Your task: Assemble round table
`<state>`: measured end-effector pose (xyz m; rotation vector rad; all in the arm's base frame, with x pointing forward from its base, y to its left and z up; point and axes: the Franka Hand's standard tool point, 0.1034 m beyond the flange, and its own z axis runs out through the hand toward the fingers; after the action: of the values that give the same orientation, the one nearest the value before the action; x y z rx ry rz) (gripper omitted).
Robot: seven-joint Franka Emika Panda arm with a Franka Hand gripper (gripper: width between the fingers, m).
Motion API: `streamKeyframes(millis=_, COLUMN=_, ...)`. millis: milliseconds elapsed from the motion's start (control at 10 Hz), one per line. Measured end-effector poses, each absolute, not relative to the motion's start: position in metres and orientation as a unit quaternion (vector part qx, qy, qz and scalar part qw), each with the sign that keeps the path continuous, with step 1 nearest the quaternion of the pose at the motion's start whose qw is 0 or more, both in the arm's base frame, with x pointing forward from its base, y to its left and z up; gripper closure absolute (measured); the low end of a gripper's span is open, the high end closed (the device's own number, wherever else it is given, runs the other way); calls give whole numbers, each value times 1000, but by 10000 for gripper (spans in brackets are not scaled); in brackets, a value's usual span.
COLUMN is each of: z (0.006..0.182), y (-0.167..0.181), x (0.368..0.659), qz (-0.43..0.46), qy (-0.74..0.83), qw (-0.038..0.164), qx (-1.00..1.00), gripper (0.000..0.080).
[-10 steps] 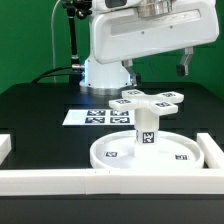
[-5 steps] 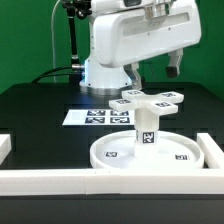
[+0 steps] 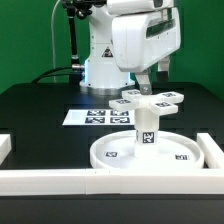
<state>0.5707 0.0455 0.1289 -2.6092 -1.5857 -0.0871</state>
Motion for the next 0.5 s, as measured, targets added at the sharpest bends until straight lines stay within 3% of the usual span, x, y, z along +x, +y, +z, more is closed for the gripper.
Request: streamKeyframes(millis=500, z=117, y=40, x=568, qz=-24, qy=-566, qw=45, qx=-823, gripper=150)
